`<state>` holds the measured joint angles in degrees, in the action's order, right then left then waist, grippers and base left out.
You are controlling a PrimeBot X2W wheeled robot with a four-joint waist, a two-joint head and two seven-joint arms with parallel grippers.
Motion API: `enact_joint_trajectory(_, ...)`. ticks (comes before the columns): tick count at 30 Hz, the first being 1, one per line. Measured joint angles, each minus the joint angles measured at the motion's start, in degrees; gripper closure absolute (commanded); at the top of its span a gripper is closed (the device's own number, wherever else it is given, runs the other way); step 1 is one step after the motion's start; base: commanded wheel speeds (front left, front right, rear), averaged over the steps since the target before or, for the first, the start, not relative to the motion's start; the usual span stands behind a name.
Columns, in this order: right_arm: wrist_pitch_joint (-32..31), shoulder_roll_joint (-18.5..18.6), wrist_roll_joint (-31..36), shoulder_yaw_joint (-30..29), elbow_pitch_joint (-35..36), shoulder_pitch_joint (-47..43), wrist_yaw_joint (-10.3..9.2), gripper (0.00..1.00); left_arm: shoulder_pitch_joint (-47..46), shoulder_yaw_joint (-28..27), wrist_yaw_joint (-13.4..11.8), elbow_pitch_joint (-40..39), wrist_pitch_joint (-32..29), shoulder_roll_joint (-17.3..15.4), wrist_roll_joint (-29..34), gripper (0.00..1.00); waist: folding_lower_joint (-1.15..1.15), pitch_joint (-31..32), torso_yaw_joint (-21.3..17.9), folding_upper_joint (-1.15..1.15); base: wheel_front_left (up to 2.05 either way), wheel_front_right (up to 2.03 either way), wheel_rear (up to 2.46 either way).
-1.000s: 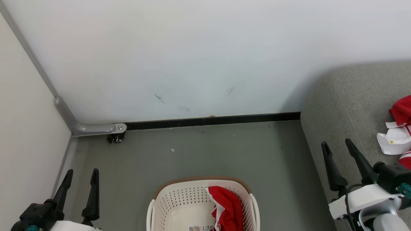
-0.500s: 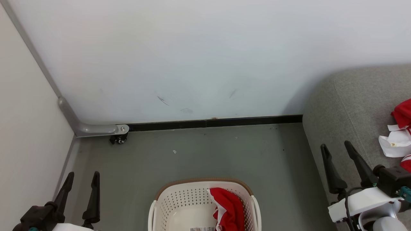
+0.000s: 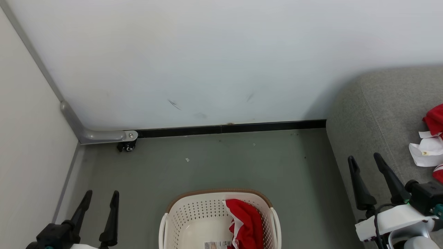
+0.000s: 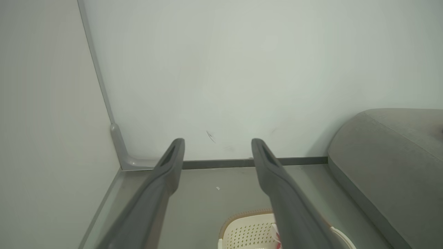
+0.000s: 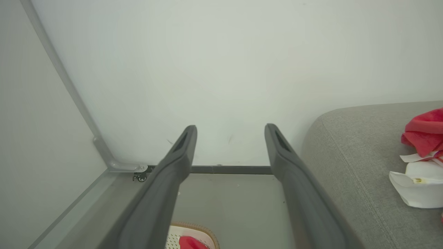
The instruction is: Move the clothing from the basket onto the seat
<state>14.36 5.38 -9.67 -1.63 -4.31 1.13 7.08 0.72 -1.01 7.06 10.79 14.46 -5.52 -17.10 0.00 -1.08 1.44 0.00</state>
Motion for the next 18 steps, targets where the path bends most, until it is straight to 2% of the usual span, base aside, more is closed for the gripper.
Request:
enact_joint_trajectory(9,0.0,-0.1,0.0,-1.7,1.5,0.0,0.00,0.00,0.0,4.1,0.2,2.1,0.0,0.0,0.0,0.00,0.00,-1.5,-0.4,0.00,0.00,0.00,0.00)
enact_joint_trajectory(18,0.0,-0.2,0.0,-3.2,3.3,0.4,0.00,0.00,-2.6,10.7,0.2,5.6,-0.5,0.1,-0.5,0.00,0.00,-4.3,-0.9,0.00,0.00,0.00,0.00)
